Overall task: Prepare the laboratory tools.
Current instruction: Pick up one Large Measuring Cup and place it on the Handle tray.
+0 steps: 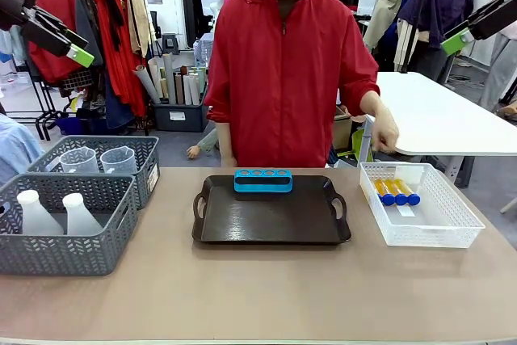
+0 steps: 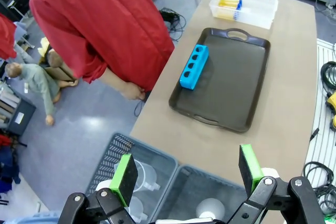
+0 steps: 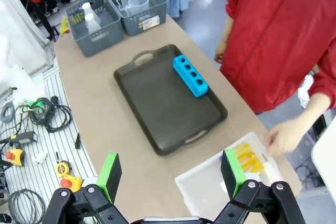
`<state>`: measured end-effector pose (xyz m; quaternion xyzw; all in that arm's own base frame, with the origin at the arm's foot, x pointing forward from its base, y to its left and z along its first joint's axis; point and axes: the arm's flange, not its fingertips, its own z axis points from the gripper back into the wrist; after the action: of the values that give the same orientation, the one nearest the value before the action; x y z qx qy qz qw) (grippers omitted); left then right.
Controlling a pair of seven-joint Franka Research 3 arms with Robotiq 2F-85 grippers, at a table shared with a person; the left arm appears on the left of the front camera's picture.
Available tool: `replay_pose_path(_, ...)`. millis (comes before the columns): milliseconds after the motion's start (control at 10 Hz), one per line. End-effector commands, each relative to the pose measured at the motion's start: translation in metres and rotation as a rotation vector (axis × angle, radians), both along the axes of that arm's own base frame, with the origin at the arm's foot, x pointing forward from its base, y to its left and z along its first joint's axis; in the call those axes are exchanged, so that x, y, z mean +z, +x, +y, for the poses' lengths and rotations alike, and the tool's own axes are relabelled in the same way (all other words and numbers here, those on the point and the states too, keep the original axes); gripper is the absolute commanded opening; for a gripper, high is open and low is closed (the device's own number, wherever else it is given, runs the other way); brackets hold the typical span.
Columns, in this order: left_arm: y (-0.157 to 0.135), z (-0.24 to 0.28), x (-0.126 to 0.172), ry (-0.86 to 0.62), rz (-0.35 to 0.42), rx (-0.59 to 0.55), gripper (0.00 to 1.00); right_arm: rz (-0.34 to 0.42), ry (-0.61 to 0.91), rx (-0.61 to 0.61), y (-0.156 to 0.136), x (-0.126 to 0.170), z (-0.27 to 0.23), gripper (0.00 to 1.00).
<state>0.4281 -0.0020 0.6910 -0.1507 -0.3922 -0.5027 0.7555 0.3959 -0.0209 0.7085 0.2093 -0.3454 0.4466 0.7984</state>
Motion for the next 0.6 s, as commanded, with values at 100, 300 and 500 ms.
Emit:
replay_pose_path(100, 0.0004, -0.0001, 0.0009, -0.001, -0.007, 0.004, 1.0, -0.005, 0.005, 0.007, -0.002, 0.0019, 0.0009, 1.0)
replay_pose_path(300, 0.0004, -0.0001, 0.0009, -0.001, -0.007, 0.004, 1.0, -0.005, 0.005, 0.007, -0.002, 0.0019, 0.0009, 1.0)
replay_pose_path(500, 0.0004, -0.0001, 0.0009, -0.001, -0.007, 0.004, 1.0, -0.005, 0.005, 0.007, -0.002, 0.0019, 0.0009, 1.0)
